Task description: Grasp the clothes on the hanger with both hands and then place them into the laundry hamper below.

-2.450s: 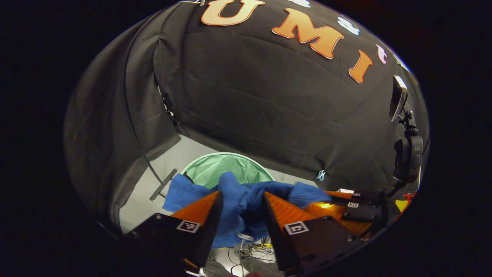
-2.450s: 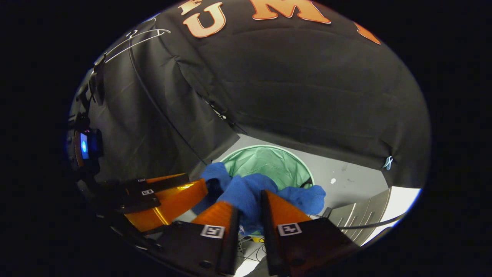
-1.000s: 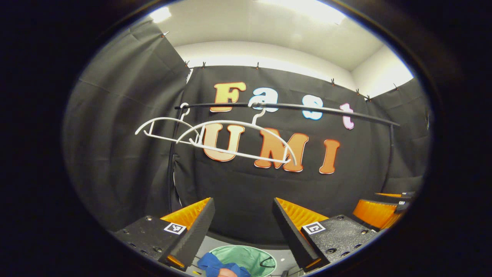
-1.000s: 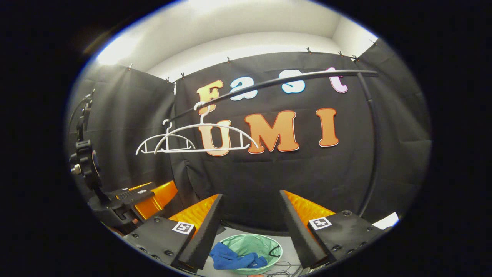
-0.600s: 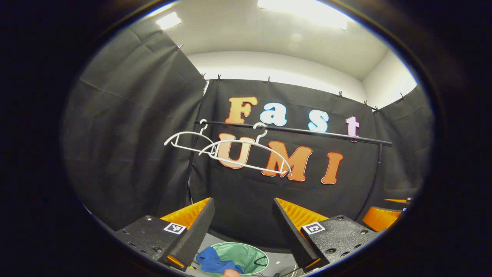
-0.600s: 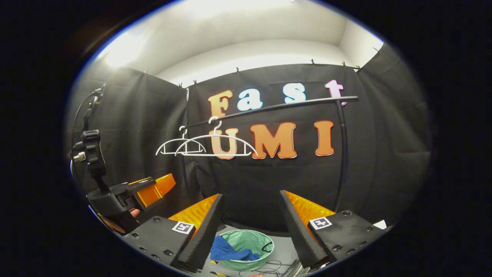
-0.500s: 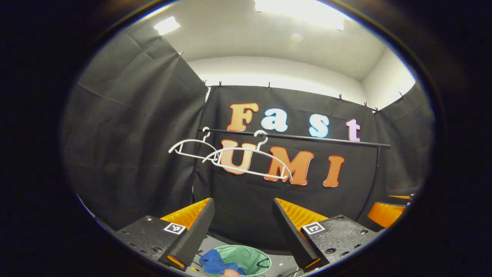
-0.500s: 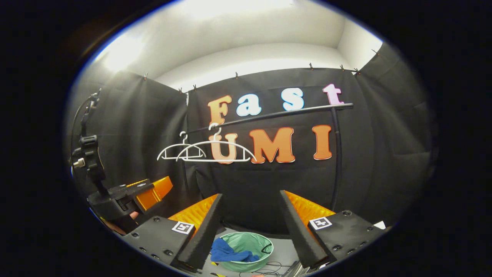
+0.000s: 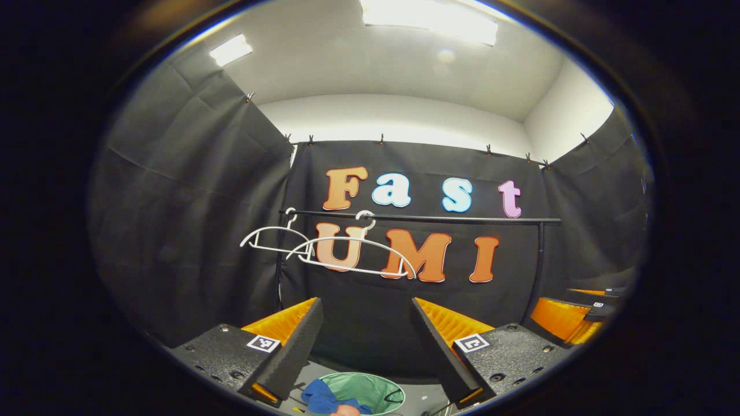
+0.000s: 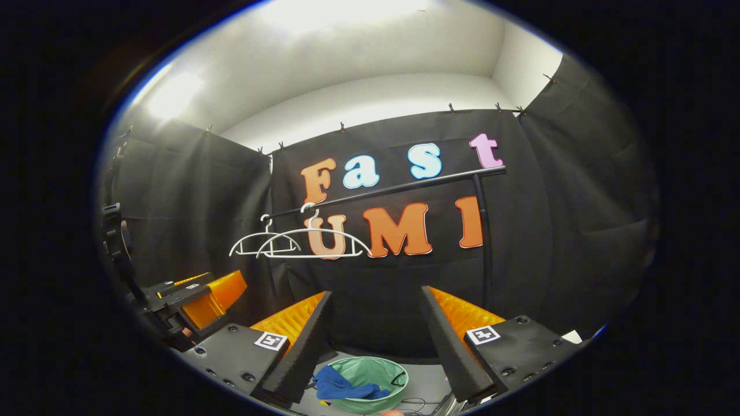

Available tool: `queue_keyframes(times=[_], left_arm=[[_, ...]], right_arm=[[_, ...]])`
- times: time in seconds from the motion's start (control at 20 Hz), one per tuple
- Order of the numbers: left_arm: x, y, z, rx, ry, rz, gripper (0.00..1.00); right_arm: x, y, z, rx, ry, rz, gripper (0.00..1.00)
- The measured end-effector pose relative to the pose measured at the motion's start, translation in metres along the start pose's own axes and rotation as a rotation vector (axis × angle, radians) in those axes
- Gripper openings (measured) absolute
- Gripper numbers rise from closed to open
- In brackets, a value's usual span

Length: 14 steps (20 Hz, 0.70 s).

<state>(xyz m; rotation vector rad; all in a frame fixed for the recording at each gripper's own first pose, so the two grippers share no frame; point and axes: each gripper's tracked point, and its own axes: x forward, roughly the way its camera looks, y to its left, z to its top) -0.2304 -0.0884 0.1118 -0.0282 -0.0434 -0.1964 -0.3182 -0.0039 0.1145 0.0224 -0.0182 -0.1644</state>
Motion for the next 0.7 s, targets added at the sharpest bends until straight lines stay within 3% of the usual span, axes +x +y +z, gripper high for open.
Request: queue_keyframes(times=[0.1, 0.15, 0.3, 0.35, 0.4, 0.45, 0.5, 0.65, 0.7], left_arm=[[0.003, 0.008, 0.005, 0.009, -0.006, 0.015, 0.92], [0.005, 0.011, 0.004, 0.006, 0.003, 0.023, 0.92], [0.006, 0.013, -0.002, -0.015, 0.026, 0.026, 0.95], [0.006, 0.016, -0.001, -0.008, 0.011, 0.034, 0.92], [0.006, 0.019, -0.006, 0.003, 0.018, 0.049, 0.91], [0.004, 0.021, -0.011, 0.009, 0.025, 0.061, 0.94], [0.005, 0.018, -0.014, -0.004, 0.030, 0.066, 0.95], [0.002, 0.012, -0.015, -0.067, 0.036, 0.059, 0.92], [0.003, 0.016, -0.011, -0.064, 0.028, 0.063, 0.92]], right_arm=[[0.006, 0.005, 0.004, 0.013, -0.011, 0.004, 0.89], [0.010, 0.005, 0.006, 0.018, -0.018, 0.001, 1.00], [0.017, 0.007, 0.002, 0.004, -0.008, 0.000, 0.98], [0.017, 0.006, 0.000, -0.003, -0.007, -0.006, 0.89], [0.017, 0.006, -0.003, -0.010, 0.003, -0.014, 0.88], [0.016, 0.013, -0.005, -0.016, 0.005, 0.000, 0.98], [0.015, 0.019, -0.006, -0.018, 0.007, 0.014, 0.88], [0.009, 0.031, -0.003, -0.021, -0.003, 0.040, 0.89], [0.007, 0.034, -0.003, -0.036, -0.009, 0.052, 0.98]])
